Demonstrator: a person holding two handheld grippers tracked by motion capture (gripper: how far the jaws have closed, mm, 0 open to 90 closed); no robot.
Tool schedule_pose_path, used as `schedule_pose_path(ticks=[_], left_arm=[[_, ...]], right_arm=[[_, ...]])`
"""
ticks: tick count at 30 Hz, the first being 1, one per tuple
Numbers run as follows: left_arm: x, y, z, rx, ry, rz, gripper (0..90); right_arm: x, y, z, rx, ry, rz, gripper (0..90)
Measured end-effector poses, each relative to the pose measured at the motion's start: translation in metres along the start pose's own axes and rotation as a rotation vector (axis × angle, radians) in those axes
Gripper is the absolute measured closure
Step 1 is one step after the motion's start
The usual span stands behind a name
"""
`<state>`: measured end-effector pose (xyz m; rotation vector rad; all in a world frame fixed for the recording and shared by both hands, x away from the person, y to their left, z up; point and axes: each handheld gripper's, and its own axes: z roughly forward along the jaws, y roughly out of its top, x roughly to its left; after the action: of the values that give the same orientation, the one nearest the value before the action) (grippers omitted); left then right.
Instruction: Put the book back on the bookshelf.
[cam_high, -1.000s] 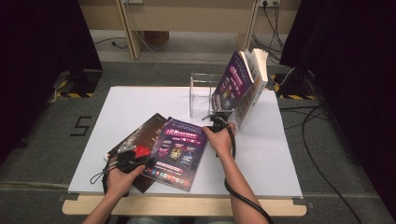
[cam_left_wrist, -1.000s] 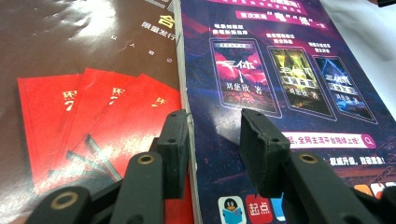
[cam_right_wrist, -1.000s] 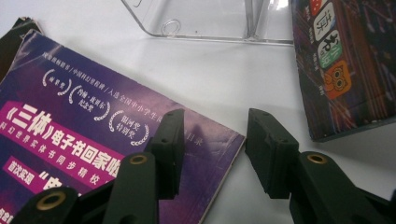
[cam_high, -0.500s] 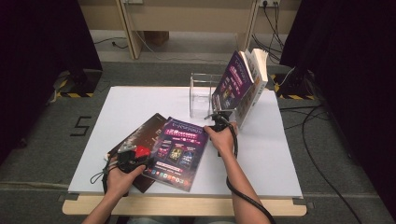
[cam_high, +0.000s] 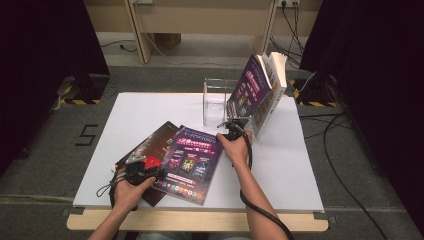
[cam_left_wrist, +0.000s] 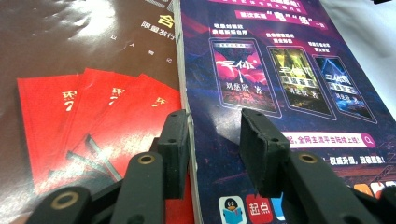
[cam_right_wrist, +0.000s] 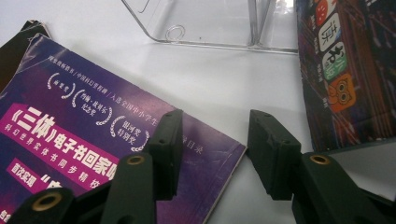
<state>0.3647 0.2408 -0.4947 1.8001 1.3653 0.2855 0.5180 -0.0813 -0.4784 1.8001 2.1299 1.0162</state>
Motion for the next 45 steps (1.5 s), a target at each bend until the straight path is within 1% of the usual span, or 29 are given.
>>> schedule_pose_path(ticks=[2,3,4,5,6,9,13,16,17,18,19,22,28,31,35,36,43,45], left_arm=[[-0.0001,0.0000,0.0000,0.000,0.000,0.000,61.9],[-0.0001,0.0000,0.0000,0.000,0.001,0.000,61.9],[-0.0002,0.0001,0.0000,0.001,0.001,0.001,61.9],[-0.0002,0.0002,0.0000,0.002,0.001,0.002,61.9],[-0.0002,0.0002,0.0000,0.002,0.001,0.002,61.9],[-0.0002,0.0000,0.0000,0.000,0.001,0.000,61.9],[-0.0005,0.0003,0.0000,0.003,0.003,0.002,62.0],[-0.0008,0.0004,0.0000,0.004,0.006,0.003,62.0],[-0.0008,0.0006,0.0001,0.005,0.006,0.004,62.0],[-0.0010,0.0007,0.0001,0.006,0.007,0.004,62.1],[-0.0010,0.0008,0.0002,0.006,0.007,0.004,62.1],[-0.0014,0.0009,0.0002,0.006,0.010,0.003,62.2],[-0.0023,0.0009,0.0003,0.006,0.016,0.003,62.4],[-0.0024,0.0009,0.0003,0.006,0.017,0.004,62.4],[-0.0029,0.0009,0.0003,0.006,0.021,0.003,62.5],[-0.0030,0.0009,0.0004,0.005,0.022,0.003,62.5],[-0.0042,0.0010,0.0004,0.005,0.028,0.011,62.7],[-0.0042,0.0009,0.0003,0.005,0.029,0.013,62.7]], right_arm=[[-0.0008,0.0002,0.0000,0.001,0.006,0.011,56.0],[-0.0011,-0.0002,0.0002,-0.004,0.009,0.007,56.0],[-0.0020,-0.0005,0.0006,-0.010,0.011,-0.009,55.9],[-0.0019,-0.0007,0.0006,-0.011,0.012,-0.007,55.6],[-0.0022,-0.0009,0.0010,-0.017,0.014,-0.017,55.4],[-0.0023,-0.0009,0.0010,-0.016,0.016,-0.017,55.3],[-0.0019,-0.0002,0.0006,-0.002,0.015,-0.007,55.3],[-0.0027,-0.0003,0.0005,-0.004,0.018,-0.012,56.8],[-0.0029,-0.0006,0.0000,-0.002,0.022,0.007,57.6],[-0.0050,-0.0008,0.0003,-0.011,0.027,0.003,58.4],[-0.0056,-0.0012,-0.0006,-0.007,0.036,0.026,58.8],[-0.0074,-0.0019,-0.0007,-0.017,0.045,0.033,59.7],[-0.0068,-0.0017,-0.0016,-0.013,0.037,0.040,59.9],[-0.0061,-0.0020,-0.0026,-0.006,0.034,0.055,60.1],[-0.0079,-0.0024,-0.0034,-0.006,0.036,0.060,60.9],[-0.0078,-0.0024,-0.0038,-0.002,0.035,0.070,61.2],[-0.0085,-0.0024,-0.0041,0.003,0.038,0.077,61.7],[-0.0086,-0.0018,-0.0040,0.007,0.033,0.081,63.7]])
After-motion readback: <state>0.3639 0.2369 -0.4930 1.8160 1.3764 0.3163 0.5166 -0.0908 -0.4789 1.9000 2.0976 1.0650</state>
